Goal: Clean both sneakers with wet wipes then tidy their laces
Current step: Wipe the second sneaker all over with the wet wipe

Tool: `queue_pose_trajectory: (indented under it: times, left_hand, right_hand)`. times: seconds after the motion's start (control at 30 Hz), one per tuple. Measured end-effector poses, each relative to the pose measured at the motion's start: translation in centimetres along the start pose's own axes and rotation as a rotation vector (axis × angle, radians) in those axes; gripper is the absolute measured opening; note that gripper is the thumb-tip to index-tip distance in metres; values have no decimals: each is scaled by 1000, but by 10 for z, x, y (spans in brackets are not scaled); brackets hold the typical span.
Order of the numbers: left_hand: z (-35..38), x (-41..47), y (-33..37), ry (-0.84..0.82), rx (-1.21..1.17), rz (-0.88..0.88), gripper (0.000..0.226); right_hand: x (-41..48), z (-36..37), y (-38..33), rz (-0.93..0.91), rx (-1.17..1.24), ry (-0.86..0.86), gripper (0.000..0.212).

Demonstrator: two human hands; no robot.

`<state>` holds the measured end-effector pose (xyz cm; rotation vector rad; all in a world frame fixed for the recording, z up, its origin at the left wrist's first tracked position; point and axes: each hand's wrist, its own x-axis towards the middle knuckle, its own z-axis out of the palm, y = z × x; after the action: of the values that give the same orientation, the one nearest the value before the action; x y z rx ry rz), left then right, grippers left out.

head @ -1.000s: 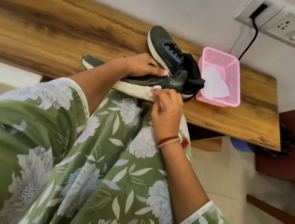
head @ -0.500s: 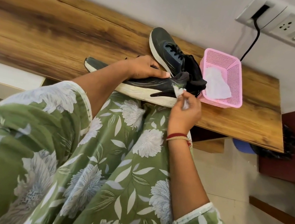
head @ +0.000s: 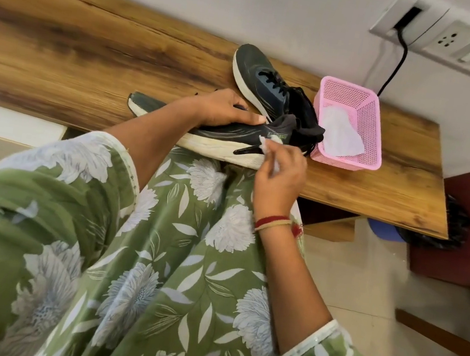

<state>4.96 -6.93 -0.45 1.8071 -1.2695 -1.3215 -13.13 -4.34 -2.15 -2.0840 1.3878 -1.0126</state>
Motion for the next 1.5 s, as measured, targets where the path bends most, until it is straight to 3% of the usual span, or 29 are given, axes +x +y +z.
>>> queue_pose_trajectory:
  times: [0.07, 0.13, 0.33, 0.4, 0.5, 0.57, 0.63, 0.73, 0.77, 0.93, 1.03, 1.17, 1.27, 1.5]
  left_hand:
    - [-1, 0, 0, -1, -5, 0, 25]
    - [0, 0, 0, -6, -10, 1, 24]
    - [2, -3, 2, 22, 10, -1, 26]
    - [2, -3, 2, 21, 3, 12, 26]
    - [1, -4, 2, 7, -18, 25, 22]
    - [2, -3, 3, 6, -17, 24, 23]
    - [2, -4, 3, 16, -6, 28, 23]
    - [4, -4, 3, 31, 7, 24, 23]
    - [4, -5, 4, 33, 6, 24, 23]
    - [3, -6, 2, 31, 53, 47, 23]
    - [2, -4, 0, 44, 144, 87, 28]
    - [-9, -11, 8, -51, 282, 52, 64]
    - [-15, -13, 10, -80, 508, -32, 72]
    - [-19, -46, -6, -143, 798, 121, 113]
  right_hand:
    - [-8, 1, -4, -239, -57, -112, 27]
    - [-8, 1, -3, -328, -90, -135, 28]
    - [7, 1, 4, 232, 86, 132, 19]
    - [2, 0, 3, 124, 8, 100, 20]
    - [-11, 3, -5, -226, -104, -81, 25]
    - [-12, 4, -4, -365, -133, -141, 26]
    - [-7, 2, 0, -267, -93, -91, 24]
    - [2, -2, 5, 126, 39, 88, 19]
    - [3, -2, 6, 179, 47, 123, 19]
    - [-6, 0, 2, -97, -32, 53, 18]
    - [-3, -1, 2, -93, 9, 37, 18]
    - [10, -6, 8, 417, 300, 184, 19]
    - [23, -8, 20, 686, 465, 264, 14]
    - [26, 0, 23, 517, 277, 14, 15]
